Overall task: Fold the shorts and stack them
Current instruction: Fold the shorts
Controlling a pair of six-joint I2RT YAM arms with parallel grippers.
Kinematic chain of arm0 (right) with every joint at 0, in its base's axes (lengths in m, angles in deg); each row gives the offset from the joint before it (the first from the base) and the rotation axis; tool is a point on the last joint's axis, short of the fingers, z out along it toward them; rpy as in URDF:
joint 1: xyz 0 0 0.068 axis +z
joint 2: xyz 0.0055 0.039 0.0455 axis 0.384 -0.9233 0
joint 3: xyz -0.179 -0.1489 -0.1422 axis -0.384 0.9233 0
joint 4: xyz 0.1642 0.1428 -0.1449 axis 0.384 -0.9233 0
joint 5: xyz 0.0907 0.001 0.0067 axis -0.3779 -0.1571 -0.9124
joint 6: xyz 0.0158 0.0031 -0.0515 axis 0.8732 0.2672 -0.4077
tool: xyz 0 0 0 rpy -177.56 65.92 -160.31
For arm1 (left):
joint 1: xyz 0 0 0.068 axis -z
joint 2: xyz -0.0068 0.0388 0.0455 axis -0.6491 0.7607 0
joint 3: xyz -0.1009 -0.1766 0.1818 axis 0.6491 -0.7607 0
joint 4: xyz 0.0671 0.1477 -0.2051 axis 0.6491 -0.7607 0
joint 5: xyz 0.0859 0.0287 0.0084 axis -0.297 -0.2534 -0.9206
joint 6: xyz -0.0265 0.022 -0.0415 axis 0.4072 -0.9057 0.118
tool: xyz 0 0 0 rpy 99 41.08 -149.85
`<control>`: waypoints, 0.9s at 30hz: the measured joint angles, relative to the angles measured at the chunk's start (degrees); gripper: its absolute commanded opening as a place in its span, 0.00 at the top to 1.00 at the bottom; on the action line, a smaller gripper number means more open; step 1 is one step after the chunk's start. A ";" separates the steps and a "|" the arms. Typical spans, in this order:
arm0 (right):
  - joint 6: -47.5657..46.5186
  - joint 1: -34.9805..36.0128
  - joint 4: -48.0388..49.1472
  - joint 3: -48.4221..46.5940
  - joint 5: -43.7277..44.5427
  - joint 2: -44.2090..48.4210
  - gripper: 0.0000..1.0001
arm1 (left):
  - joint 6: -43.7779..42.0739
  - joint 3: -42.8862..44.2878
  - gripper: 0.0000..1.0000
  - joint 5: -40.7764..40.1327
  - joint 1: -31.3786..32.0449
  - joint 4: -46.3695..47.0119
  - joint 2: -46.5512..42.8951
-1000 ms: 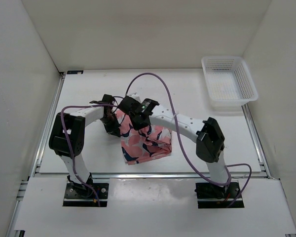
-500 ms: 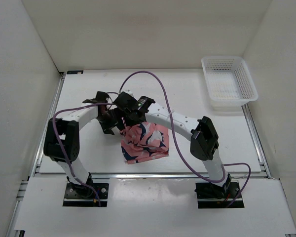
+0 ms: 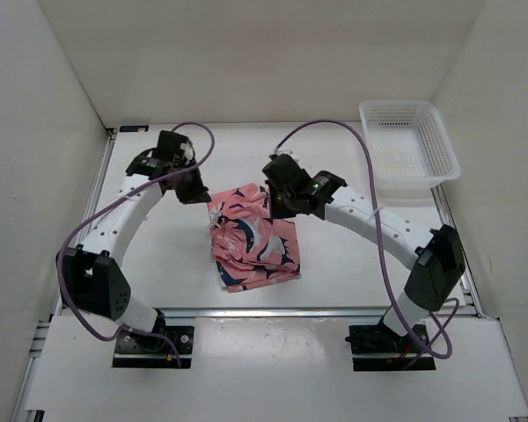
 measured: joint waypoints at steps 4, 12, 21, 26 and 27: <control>0.11 -5.09 1.40 2.12 -2.16 -3.06 1.00 | 0.07 3.02 0.90 0.07 6.64 -0.37 5.27; -0.50 -7.28 5.22 1.70 -6.38 -18.95 1.00 | -0.59 8.26 0.90 -2.51 7.08 1.01 27.63; -1.38 -8.50 4.70 0.44 -6.88 -18.32 0.03 | -3.23 13.97 0.58 -4.33 6.34 -2.69 29.38; -1.97 -8.83 2.54 1.18 -0.13 -0.90 0.00 | -5.60 20.41 0.01 -5.38 6.34 -6.25 21.55; -1.95 -9.29 2.29 1.70 1.53 3.17 0.00 | -6.03 21.18 0.01 -5.55 6.23 -6.80 19.30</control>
